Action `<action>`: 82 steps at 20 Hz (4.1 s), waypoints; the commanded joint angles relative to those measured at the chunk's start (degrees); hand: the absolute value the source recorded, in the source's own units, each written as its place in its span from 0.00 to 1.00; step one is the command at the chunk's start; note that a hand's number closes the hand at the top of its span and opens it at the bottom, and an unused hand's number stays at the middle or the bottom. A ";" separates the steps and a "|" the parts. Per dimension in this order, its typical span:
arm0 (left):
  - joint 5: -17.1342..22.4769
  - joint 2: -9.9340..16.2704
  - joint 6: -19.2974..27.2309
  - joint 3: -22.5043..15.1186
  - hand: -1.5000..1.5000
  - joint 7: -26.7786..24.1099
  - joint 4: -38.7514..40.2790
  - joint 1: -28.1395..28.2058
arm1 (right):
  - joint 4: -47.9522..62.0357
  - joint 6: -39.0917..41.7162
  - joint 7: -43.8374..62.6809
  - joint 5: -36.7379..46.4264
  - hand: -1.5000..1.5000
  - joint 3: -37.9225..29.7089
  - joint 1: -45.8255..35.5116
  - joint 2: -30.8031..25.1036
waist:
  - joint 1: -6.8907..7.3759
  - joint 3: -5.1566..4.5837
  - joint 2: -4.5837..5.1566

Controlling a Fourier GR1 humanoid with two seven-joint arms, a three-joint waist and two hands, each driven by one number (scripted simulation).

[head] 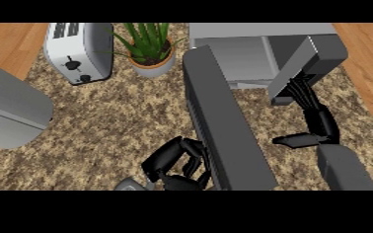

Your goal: Pick up the milk, place it into the microwave and close the microwave

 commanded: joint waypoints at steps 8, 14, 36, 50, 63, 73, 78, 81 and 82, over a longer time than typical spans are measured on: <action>10.37 -0.17 21.24 -21.62 1.00 -2.22 13.58 -12.12 | -23.84 8.30 9.20 -9.06 0.00 -0.34 11.56 -3.29 | -2.38 -0.25 0.40; 21.04 -0.16 32.90 -25.51 1.00 0.55 12.04 -17.67 | -30.40 13.60 14.60 -14.74 0.00 -1.22 12.54 -6.56 | -4.47 -0.31 0.61; 42.70 -0.18 47.91 -19.64 1.00 -3.89 21.94 -38.09 | -41.46 24.22 27.21 -29.07 0.00 1.98 6.63 -11.50 | -13.37 -0.24 3.10; 53.62 -0.19 47.36 -10.49 1.00 -13.11 28.58 -44.16 | -43.98 26.32 32.12 -35.42 0.00 2.01 4.00 -14.14 | -16.42 -0.37 5.09; 58.72 -0.19 46.27 -10.57 1.00 -18.32 30.84 -45.60 | -44.54 27.19 34.46 -39.94 0.00 1.27 1.68 -15.87 | -17.36 -0.17 5.54; 60.98 -0.19 46.31 -11.26 1.00 -22.41 32.27 -45.51 | -44.34 27.51 36.55 -42.91 0.00 0.75 0.94 -17.61 | -18.10 -0.15 5.89; 61.94 -0.19 46.33 -11.72 1.00 -23.95 32.79 -45.70 | -44.16 27.45 37.55 -43.92 0.00 0.28 -0.32 -18.86 | -17.83 -0.16 6.06; 62.86 -0.19 46.22 -11.90 1.00 -24.37 32.88 -45.88 | -44.30 27.45 38.14 -44.45 0.00 0.38 -1.14 -19.30 | -17.78 -0.19 6.26; 62.94 -0.19 46.06 -12.21 1.00 -24.88 33.15 -45.65 | -44.11 27.34 38.41 -44.52 0.00 0.05 -1.16 -19.84 | -17.70 -0.18 6.14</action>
